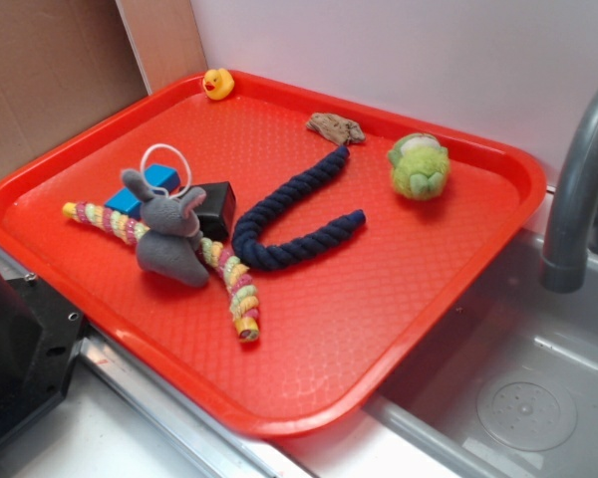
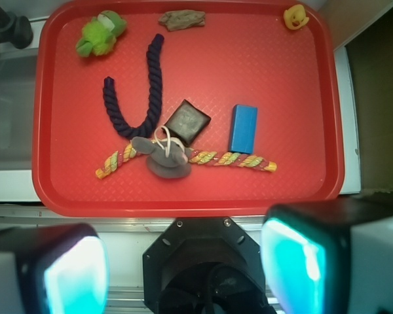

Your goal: Grab the blue block.

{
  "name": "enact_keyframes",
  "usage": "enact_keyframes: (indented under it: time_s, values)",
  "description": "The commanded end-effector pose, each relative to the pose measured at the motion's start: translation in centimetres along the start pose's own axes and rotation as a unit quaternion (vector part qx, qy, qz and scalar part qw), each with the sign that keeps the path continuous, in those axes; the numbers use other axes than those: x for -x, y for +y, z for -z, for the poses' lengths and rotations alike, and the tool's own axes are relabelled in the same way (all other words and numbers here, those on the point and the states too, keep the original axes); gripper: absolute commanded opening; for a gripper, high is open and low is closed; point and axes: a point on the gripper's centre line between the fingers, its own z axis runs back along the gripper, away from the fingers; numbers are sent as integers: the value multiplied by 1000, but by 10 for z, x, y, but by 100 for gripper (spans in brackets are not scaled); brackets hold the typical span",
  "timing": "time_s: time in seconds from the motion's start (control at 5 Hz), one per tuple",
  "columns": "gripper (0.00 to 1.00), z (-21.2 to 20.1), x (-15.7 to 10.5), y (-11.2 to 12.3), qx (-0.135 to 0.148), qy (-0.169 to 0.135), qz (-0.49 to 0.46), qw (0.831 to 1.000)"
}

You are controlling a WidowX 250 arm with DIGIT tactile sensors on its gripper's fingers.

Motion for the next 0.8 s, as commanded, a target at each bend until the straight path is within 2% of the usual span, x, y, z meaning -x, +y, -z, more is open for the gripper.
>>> enact_keyframes:
  time_s: [0.0,0.2,0.4,0.6]
  values:
    - [100,0,0,0,0,0,0,1000]
    - [100,40,-36,37,17,33,-26,999]
    - [100,64,-62,73,12,11,-72,997]
    - [100,86,-64,99,-8,-40,-151,988]
